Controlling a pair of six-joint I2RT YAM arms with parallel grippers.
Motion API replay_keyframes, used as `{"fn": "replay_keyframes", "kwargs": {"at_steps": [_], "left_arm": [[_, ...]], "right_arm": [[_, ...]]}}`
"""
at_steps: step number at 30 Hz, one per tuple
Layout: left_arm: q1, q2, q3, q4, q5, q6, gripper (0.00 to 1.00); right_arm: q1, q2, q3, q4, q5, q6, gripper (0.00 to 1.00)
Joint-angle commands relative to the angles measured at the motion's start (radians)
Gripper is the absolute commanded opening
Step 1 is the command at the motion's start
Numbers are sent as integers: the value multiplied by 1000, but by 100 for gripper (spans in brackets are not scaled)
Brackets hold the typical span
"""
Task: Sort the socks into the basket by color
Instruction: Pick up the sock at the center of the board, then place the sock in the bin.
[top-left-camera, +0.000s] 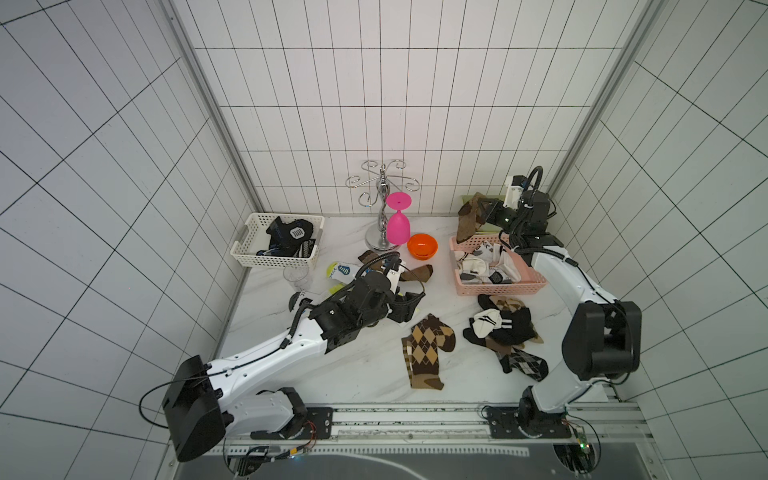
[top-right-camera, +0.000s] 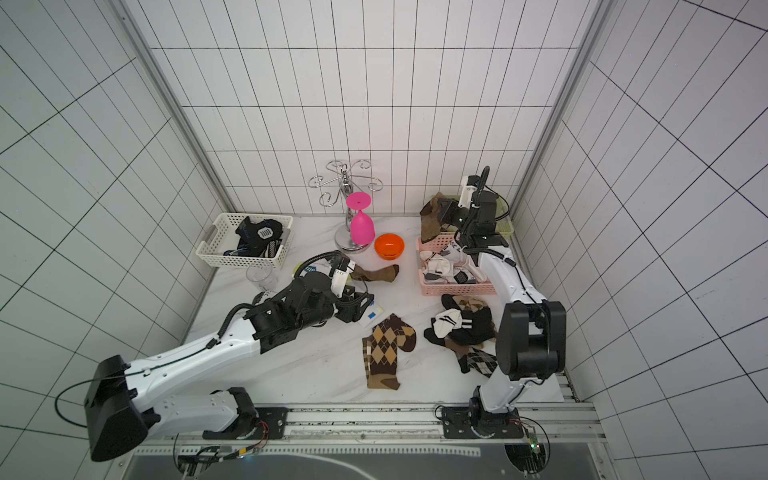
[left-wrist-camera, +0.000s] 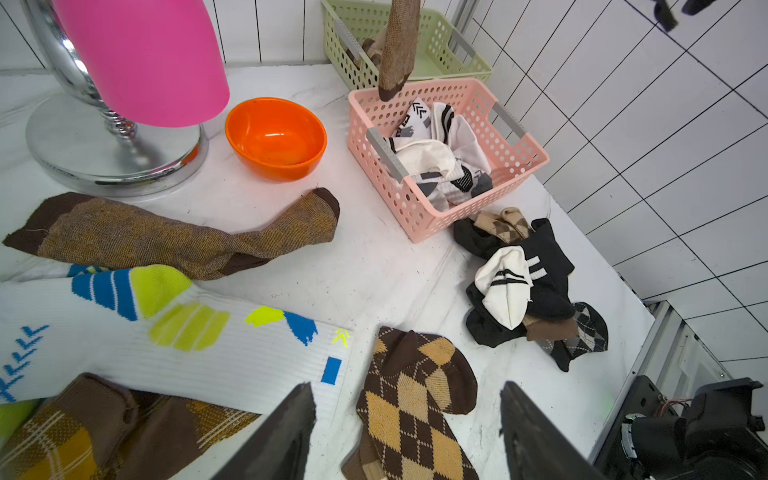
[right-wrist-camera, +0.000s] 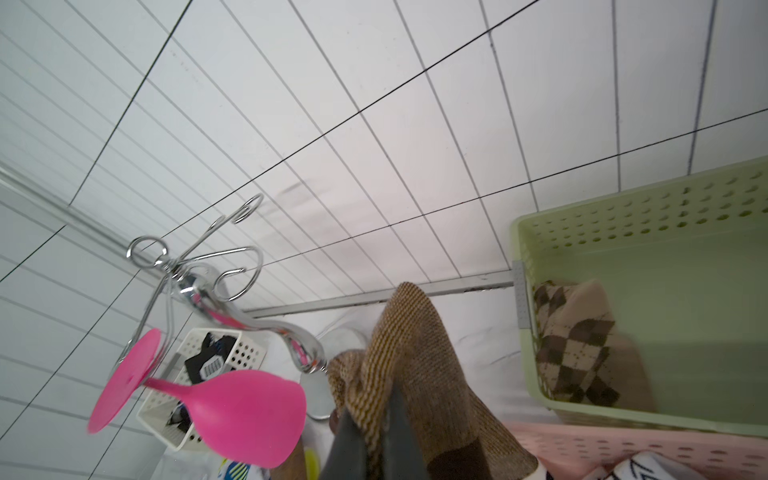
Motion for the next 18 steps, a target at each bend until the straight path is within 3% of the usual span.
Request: {"fn": "replay_keyframes", "kwargs": {"at_steps": [1,6,12,18], "left_arm": [[0,1,-17,6,9,-6,71],[2,7,-27,1,-5,-13,71],[10,23,-22,14,-17,-13,71],[39,66,12,1,0,-4,71]], "right_arm": [[-11,47,65,241,177,-30,0],[-33,146,112,389,258,-66,0],[-43,288,236,368,364,-151,0],[-83,455,371,276,360,-176,0]]}}
